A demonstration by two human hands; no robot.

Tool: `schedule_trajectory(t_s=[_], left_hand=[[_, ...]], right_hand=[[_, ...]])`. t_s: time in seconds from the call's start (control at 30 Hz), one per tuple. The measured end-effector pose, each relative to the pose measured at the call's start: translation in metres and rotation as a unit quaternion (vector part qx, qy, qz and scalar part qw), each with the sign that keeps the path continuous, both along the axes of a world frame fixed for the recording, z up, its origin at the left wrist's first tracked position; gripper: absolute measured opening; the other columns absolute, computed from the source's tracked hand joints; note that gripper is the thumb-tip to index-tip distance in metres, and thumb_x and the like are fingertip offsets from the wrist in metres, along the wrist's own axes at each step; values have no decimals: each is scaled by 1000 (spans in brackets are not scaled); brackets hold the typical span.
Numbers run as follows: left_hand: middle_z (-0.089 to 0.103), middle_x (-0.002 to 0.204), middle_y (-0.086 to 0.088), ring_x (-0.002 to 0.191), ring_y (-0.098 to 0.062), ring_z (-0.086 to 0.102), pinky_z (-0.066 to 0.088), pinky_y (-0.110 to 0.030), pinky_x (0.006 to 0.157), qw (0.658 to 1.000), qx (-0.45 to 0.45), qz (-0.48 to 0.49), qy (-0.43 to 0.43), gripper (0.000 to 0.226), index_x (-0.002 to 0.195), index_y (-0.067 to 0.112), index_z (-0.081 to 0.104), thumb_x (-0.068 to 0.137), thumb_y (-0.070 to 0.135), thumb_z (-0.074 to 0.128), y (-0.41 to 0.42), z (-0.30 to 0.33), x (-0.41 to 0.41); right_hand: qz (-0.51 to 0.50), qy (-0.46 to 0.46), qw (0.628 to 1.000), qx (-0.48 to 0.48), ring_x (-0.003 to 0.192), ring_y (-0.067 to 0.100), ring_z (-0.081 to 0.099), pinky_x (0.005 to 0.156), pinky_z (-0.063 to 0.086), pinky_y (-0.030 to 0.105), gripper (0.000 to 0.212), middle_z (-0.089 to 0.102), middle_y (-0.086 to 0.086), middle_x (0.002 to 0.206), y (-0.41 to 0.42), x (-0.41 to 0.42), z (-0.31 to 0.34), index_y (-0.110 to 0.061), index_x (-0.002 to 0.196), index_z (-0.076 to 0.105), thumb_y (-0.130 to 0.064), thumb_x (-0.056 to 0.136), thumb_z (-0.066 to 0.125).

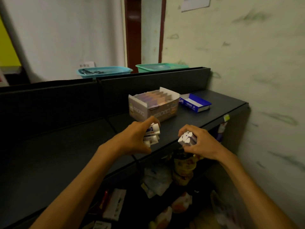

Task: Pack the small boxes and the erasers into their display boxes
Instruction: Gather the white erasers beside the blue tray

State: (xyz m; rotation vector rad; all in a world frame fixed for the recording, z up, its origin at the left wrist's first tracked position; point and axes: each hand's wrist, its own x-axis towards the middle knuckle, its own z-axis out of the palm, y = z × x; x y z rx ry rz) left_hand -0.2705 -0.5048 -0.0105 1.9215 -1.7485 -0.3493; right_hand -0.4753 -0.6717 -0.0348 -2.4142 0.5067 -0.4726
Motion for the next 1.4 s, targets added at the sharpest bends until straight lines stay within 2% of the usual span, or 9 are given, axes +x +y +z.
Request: schedule_trajectory(t_s=[0.23,0.4,0.53,0.63,0.7,0.83,0.93,1.13,1.4], left_hand=[[50,116,10,105,-9,56,54,-30,85,999,12,-17,40,74,116,43,36,66,12,79,-116,-30,-12],[48,121,10,111,-11,52,52,-32,90,998,24,-2,60,74,116,46,35,67,13,80,-202,-47,-1],[44,128,5,117,-13,47,50,-36,94,997,24,35,62,76,118,47,33,67,16,79,-265,-50,6],[45,131,0,118,-17,49,50,-40,94,995,42,56,71,85,128,46,28,68,15,79,-300,-53,6],[44,136,-3,120,-20,48,49,-40,96,992,56,88,75,99,139,44,18,68,16,80,-318,-56,6],[38,145,-5,129,-23,43,41,-44,104,981,56,165,90,120,145,46,-4,65,20,82,-344,-59,8],[31,149,-6,134,-25,36,37,-46,107,967,59,225,101,122,146,41,-7,66,20,82,-352,-59,8],[1,157,-2,143,-25,8,23,-42,112,943,36,324,75,123,148,33,-10,67,22,82,-348,-57,5],[10,156,-2,141,-24,19,30,-43,111,910,39,404,81,119,148,33,-5,67,18,81,-329,-55,-5]], right_hand=[[-33,25,999,-9,97,10,58,83,56,35,38,56,-7,106,-102,-10,-19,-35,97,56,-15,72,75],[-35,30,999,-26,97,8,56,85,54,32,40,54,-9,106,-181,23,-27,-42,95,52,-18,72,75],[-19,68,997,-23,107,9,52,91,50,31,43,50,-11,111,-243,55,-32,-46,99,49,-23,73,76],[-2,85,996,-30,108,9,50,92,48,31,45,50,-10,113,-280,72,-37,-42,104,48,-24,73,76],[11,85,996,-29,109,10,49,92,48,30,45,50,-8,114,-299,80,-39,-39,105,48,-22,75,76],[38,75,996,-34,111,9,49,92,48,29,44,49,-9,114,-331,90,-41,-38,106,50,-20,75,76],[68,85,993,-47,110,5,44,88,43,23,44,47,-10,118,-349,95,-41,-36,109,50,-20,76,75],[116,48,990,-66,110,9,48,91,48,30,46,46,-10,115,-373,106,-46,-42,105,44,-24,76,75],[219,26,973,-65,106,8,49,85,46,22,44,44,-11,113,-377,130,-47,-41,109,44,-25,79,73]])
